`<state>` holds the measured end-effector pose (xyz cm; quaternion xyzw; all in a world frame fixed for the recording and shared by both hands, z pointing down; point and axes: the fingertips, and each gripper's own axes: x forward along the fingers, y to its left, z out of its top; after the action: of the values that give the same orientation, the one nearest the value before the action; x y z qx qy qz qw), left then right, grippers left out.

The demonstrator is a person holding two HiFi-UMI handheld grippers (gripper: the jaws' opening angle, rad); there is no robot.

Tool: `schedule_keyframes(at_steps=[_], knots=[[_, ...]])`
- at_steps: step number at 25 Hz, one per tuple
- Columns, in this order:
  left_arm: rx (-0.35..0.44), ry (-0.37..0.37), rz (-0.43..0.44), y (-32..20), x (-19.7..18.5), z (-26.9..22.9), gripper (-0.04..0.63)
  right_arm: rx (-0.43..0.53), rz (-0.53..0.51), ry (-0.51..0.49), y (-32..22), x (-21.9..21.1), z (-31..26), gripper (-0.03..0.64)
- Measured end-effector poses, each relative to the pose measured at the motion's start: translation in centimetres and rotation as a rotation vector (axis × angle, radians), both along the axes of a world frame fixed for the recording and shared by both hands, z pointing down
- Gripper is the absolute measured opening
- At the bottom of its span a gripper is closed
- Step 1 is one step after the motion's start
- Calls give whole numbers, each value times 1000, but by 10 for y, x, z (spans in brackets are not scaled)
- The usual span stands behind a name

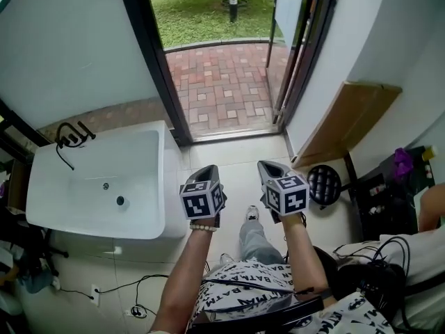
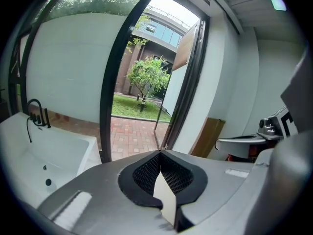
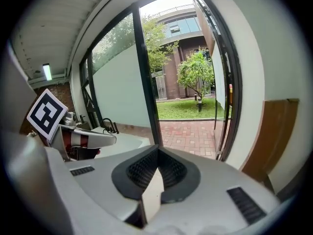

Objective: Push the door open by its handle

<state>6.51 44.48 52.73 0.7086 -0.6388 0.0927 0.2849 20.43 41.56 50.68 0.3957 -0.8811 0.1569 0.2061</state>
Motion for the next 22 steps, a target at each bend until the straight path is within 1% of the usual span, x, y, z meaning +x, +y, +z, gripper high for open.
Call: schedule_keyframes(at_steps=[7,11,22], knots=[[40,2,-4,10,-10,-11,-14,18,-17,1,7,-15,-9,5],[28,1,-9,11,-15,-11,-14,32,-18,11,3,-17,-13,5],[39,11,-11,-1,-18,-16,-14,44,-7,18,-8,-14,-16,6]])
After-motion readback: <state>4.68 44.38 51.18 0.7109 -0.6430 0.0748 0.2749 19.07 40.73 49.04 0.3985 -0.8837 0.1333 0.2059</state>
